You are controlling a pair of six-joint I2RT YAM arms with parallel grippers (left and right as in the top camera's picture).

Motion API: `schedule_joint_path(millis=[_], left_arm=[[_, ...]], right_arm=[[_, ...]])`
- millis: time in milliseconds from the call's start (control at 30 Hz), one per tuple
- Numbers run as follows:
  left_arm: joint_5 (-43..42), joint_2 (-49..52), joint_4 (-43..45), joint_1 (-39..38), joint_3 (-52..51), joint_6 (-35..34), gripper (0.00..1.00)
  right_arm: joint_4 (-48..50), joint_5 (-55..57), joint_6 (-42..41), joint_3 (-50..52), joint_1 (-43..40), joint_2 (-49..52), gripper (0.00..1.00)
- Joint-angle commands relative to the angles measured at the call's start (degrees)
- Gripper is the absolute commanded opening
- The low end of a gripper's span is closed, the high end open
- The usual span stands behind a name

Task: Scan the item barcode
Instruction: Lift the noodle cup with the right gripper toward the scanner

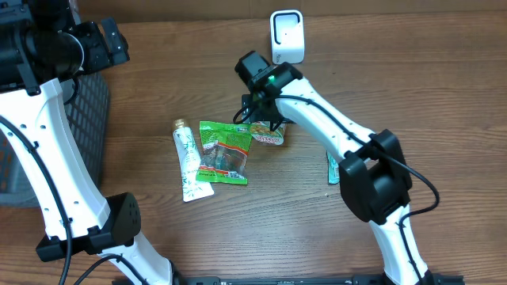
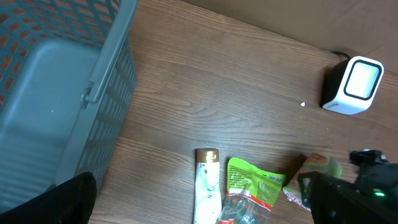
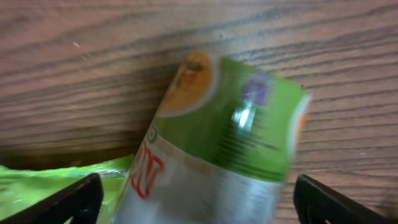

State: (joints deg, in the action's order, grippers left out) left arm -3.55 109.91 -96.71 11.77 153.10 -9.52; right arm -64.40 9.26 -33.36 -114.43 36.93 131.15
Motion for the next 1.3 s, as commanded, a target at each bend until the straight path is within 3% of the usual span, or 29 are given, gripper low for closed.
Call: schedule_joint_path(millis=[0, 433, 533, 733, 933, 1267], left_arm=[[0.6, -0.1, -0.1, 0.1, 0.0, -0.8, 1.00], [0.6, -0.1, -0.1, 0.1, 0.0, -0.8, 1.00], [0.6, -0.1, -0.1, 0.1, 0.0, -0.8, 1.00], [0.6, -0.1, -0.1, 0.1, 0.0, -0.8, 1.00], [0.6, -0.1, -0.1, 0.1, 0.0, -0.8, 1.00], [0.6, -0.1, -0.1, 0.1, 0.0, -0.8, 1.00]], right_arm=[[-0.6, 1.9, -2.9, -1.2, 1.3, 1.0, 0.93], [-5.5, 7.0, -2.2, -1.1, 1.3, 1.0, 0.68], [-7.0, 5.5, -0.7, -1.1, 1.1, 1.0, 0.66], [-7.0, -16.8, 11.0, -2.3, -1.5, 0.5, 0.67], [-8.5, -49.5, 27.7, -2.4, -9.2, 0.2, 0.67], [-15.9, -74.6, 43.4, -2.3, -20.5, 0.2, 0.67]])
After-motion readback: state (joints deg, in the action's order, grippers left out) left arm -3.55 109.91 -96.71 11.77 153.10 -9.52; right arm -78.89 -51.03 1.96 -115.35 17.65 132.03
